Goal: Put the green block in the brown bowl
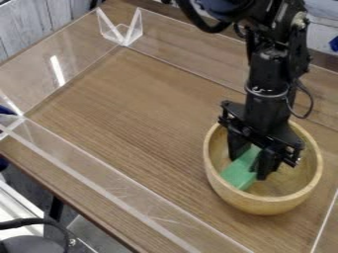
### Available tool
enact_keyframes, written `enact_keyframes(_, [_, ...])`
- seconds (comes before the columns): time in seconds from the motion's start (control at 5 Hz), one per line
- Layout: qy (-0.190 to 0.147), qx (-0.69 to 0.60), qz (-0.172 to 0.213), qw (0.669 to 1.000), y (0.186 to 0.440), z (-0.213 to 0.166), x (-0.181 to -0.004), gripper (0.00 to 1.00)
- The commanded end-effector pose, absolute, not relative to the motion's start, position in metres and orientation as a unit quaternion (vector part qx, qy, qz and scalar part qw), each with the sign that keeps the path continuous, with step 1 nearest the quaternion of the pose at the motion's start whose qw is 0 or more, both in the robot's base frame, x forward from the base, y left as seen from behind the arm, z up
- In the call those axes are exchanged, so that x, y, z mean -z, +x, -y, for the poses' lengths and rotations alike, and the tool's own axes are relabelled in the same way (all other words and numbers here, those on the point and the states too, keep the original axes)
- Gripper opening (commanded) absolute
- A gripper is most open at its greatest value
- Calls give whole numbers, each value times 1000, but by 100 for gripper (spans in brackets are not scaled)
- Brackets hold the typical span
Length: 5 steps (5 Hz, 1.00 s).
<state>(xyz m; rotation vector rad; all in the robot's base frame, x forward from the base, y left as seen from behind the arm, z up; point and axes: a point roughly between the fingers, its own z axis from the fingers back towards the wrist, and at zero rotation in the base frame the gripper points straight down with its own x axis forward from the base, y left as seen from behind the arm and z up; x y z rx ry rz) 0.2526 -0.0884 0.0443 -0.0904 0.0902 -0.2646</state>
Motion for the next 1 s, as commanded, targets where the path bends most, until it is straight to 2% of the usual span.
enact_keyframes(0.0, [-49, 138, 3, 989, 267, 92, -69, 0])
enact_keyframes(0.4, [-48, 138, 8, 989, 269, 90, -73, 0])
enact_keyframes(0.6, [-50, 135, 11, 989, 269, 89, -79, 100])
enact_keyframes(0.8, [-50, 131, 28, 990, 269, 87, -97, 100])
